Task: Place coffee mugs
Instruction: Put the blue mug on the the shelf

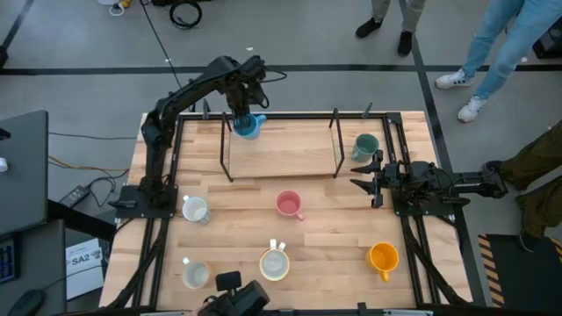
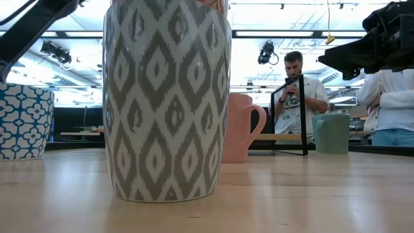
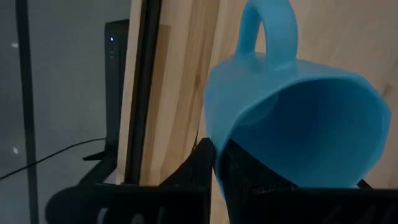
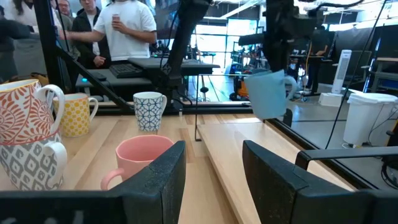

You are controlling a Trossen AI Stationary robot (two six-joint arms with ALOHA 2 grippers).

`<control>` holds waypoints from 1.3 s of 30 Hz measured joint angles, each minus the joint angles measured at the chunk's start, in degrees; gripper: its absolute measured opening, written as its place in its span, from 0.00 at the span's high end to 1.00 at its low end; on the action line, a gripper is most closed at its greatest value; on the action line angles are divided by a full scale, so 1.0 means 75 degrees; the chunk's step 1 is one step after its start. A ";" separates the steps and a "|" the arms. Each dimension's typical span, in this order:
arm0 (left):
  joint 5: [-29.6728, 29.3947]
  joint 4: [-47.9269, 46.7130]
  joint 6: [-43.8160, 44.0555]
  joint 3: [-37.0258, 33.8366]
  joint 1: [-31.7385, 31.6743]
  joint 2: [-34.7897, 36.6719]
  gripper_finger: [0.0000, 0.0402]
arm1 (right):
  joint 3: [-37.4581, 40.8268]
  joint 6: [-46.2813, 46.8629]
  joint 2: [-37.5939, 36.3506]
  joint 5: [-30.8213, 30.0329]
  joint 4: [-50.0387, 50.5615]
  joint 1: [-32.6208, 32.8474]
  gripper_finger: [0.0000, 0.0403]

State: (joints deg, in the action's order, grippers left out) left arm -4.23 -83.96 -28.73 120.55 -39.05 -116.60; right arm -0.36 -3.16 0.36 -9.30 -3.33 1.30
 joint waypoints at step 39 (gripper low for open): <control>-0.0038 0.0221 0.0346 -0.1014 -0.0430 -0.0458 0.89 | -0.0003 0.0000 0.0000 0.0003 0.0000 0.0003 0.59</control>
State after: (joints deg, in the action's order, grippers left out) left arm -4.51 -82.31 -26.14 112.95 -42.28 -120.03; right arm -0.38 -3.16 0.36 -9.28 -3.33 1.32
